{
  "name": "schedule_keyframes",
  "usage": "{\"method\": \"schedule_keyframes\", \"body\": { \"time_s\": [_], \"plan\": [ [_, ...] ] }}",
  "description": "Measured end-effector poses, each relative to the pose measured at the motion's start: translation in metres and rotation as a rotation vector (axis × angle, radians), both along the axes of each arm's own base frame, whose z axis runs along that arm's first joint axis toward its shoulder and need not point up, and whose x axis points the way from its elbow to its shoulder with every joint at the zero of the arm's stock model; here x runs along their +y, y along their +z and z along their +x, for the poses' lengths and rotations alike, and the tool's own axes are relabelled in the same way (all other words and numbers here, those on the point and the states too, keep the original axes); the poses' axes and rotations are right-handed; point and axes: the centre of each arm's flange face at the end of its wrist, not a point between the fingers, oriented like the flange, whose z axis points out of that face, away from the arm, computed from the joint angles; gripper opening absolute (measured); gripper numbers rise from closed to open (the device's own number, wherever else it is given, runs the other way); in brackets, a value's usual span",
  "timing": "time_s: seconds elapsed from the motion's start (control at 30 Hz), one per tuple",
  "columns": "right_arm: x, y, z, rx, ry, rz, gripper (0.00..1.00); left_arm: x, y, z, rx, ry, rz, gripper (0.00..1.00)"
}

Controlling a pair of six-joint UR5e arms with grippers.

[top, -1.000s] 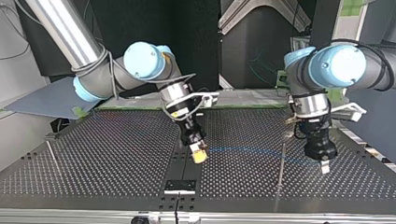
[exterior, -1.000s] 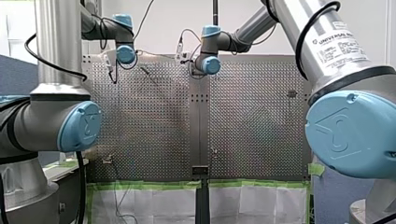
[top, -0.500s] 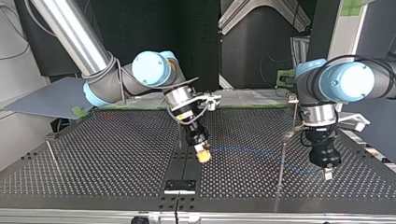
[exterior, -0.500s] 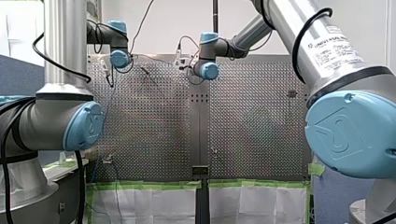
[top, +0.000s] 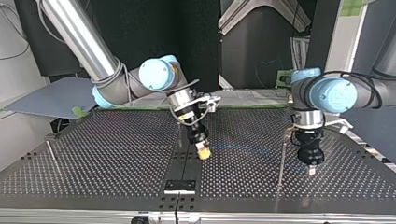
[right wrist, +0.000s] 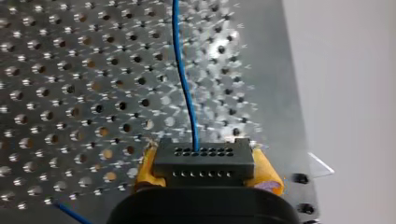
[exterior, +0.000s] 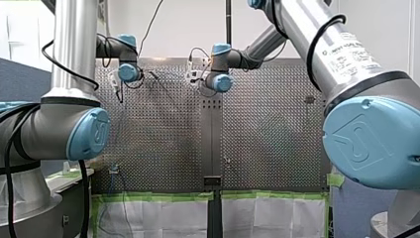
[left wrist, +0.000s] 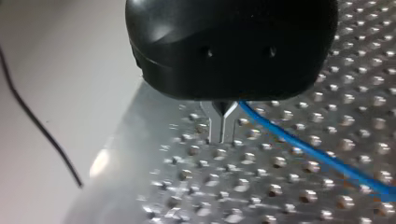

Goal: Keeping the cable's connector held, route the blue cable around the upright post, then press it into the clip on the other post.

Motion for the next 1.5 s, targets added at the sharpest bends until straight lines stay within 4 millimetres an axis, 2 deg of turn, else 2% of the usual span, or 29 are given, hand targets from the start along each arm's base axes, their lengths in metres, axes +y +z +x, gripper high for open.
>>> {"method": "schedule_keyframes", "body": {
  "time_s": [0.17, 0.33, 0.57, 0.87, 0.9, 0.93, 1.0, 1.03, 1.1, 1.13, 1.17, 1.2, 1.23, 1.3, 1.33, 1.37, 1.4, 1.43, 1.5],
  "plan": [
    [-0.005, -0.019, 0.004, 0.019, -0.002, 0.013, 0.00, -0.002, -0.018, 0.008, 0.028, -0.022, 0.002, 0.00],
    [-0.009, -0.041, 0.008, 0.042, -0.006, 0.029, 0.00, -0.003, -0.023, 0.011, 0.033, -0.028, -0.008, 0.00],
    [-0.012, -0.075, 0.013, 0.082, -0.010, 0.054, 0.00, -0.009, -0.049, 0.021, 0.074, -0.054, -0.021, 0.00],
    [-0.012, -0.113, 0.019, 0.122, -0.008, 0.089, 0.00, -0.010, -0.053, 0.023, 0.063, -0.063, -0.072, 0.00],
    [-0.012, -0.116, 0.020, 0.124, -0.007, 0.091, 0.00, -0.011, -0.053, 0.023, 0.063, -0.064, -0.075, 0.04],
    [-0.012, -0.118, 0.020, 0.126, -0.007, 0.093, 0.00, -0.011, -0.053, 0.023, 0.063, -0.066, -0.077, 0.04],
    [-0.012, -0.123, 0.020, 0.132, -0.005, 0.098, 0.00, -0.012, -0.053, 0.023, 0.063, -0.071, -0.082, 0.15],
    [-0.012, -0.125, 0.020, 0.134, -0.005, 0.100, 0.00, -0.012, -0.053, 0.023, 0.065, -0.072, -0.083, 0.15],
    [-0.012, -0.131, 0.021, 0.140, -0.005, 0.106, 0.00, -0.012, -0.054, 0.023, 0.069, -0.071, -0.087, 0.34],
    [-0.013, -0.133, 0.021, 0.142, -0.005, 0.109, 0.00, -0.012, -0.054, 0.022, 0.070, -0.067, -0.089, 0.34],
    [-0.013, -0.137, 0.021, 0.146, -0.005, 0.112, 0.00, -0.011, -0.054, 0.022, 0.073, -0.061, -0.093, 0.42],
    [-0.013, -0.139, 0.021, 0.148, -0.004, 0.115, 0.00, -0.010, -0.055, 0.022, 0.076, -0.056, -0.095, 0.55],
    [-0.013, -0.142, 0.021, 0.151, -0.004, 0.117, 0.00, -0.010, -0.055, 0.021, 0.080, -0.051, -0.097, 0.55],
    [-0.013, -0.147, 0.022, 0.156, -0.003, 0.122, 0.00, -0.009, -0.057, 0.020, 0.091, -0.040, -0.101, 0.71],
    [-0.013, -0.149, 0.022, 0.158, -0.003, 0.124, 0.00, -0.008, -0.057, 0.020, 0.096, -0.035, -0.102, 0.71],
    [-0.013, -0.151, 0.022, 0.160, -0.003, 0.126, 0.00, -0.008, -0.058, 0.019, 0.102, -0.027, -0.103, 0.80],
    [-0.013, -0.152, 0.022, 0.161, -0.003, 0.128, 0.00, -0.007, -0.058, 0.018, 0.107, -0.021, -0.105, 0.86],
    [-0.013, -0.153, 0.022, 0.162, -0.003, 0.128, 0.00, -0.006, -0.059, 0.018, 0.110, -0.014, -0.106, 0.86],
    [-0.013, -0.154, 0.022, 0.163, -0.003, 0.130, 0.00, -0.005, -0.060, 0.017, 0.116, -0.003, -0.107, 0.99]
  ]
}}
